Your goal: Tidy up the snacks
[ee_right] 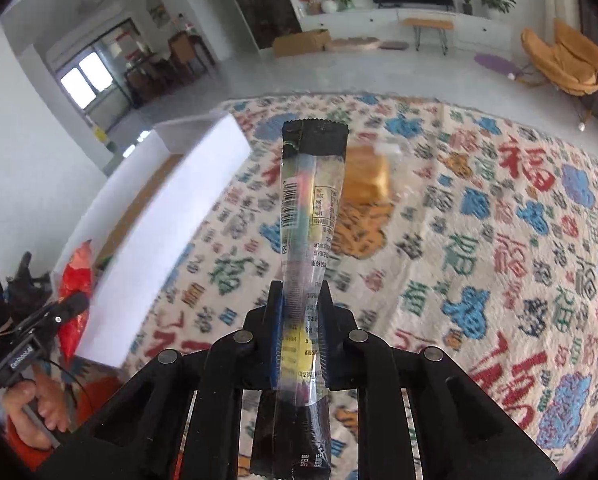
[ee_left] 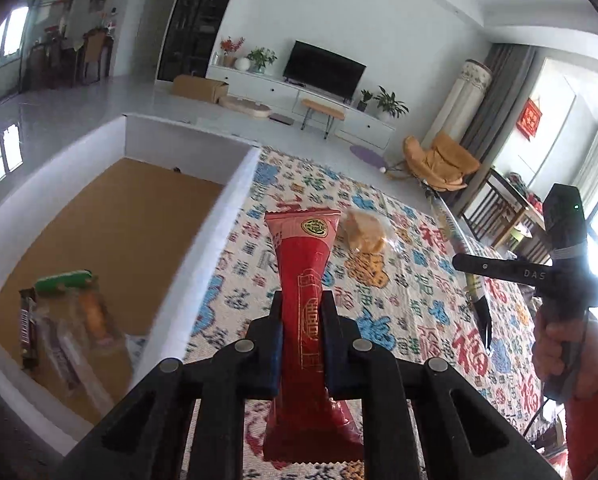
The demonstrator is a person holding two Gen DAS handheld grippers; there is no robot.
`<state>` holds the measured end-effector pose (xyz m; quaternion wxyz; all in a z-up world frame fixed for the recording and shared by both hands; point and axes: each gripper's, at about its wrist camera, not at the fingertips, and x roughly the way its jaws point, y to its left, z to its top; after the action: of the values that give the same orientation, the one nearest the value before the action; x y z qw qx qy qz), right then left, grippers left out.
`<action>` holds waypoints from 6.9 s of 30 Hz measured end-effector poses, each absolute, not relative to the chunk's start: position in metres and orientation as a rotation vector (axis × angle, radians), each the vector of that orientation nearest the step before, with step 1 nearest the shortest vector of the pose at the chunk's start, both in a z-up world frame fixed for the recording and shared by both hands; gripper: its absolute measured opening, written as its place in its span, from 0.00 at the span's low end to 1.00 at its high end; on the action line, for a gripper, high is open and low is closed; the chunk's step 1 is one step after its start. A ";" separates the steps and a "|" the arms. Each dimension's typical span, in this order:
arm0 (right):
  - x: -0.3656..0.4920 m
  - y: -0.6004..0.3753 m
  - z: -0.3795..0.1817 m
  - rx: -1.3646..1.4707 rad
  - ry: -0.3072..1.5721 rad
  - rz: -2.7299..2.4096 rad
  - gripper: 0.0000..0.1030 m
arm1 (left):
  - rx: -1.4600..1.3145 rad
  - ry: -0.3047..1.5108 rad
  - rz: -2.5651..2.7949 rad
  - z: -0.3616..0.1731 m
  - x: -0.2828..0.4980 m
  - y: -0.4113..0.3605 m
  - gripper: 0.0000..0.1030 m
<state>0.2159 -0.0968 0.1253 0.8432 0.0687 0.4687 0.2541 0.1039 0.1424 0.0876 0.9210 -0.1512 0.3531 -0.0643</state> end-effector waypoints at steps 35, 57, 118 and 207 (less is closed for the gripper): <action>0.190 -0.162 -0.037 -0.076 0.937 0.231 0.66 | 0.057 0.992 -0.139 -0.063 0.161 -0.035 0.95; 0.190 -0.163 -0.043 -0.076 0.926 0.209 0.77 | 0.064 0.954 -0.137 -0.087 0.223 -0.071 1.00; 0.191 -0.164 -0.043 -0.077 0.926 0.203 0.78 | 0.063 0.952 -0.138 -0.087 0.222 -0.071 1.00; 0.257 -0.113 -0.046 -0.190 0.913 0.271 0.96 | 0.078 0.951 -0.180 -0.085 0.183 -0.057 1.00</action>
<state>0.2574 -0.1127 -0.0462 0.8844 -0.0915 0.4388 0.1301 0.1825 -0.0569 -0.0849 0.8844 0.0373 0.4572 -0.0864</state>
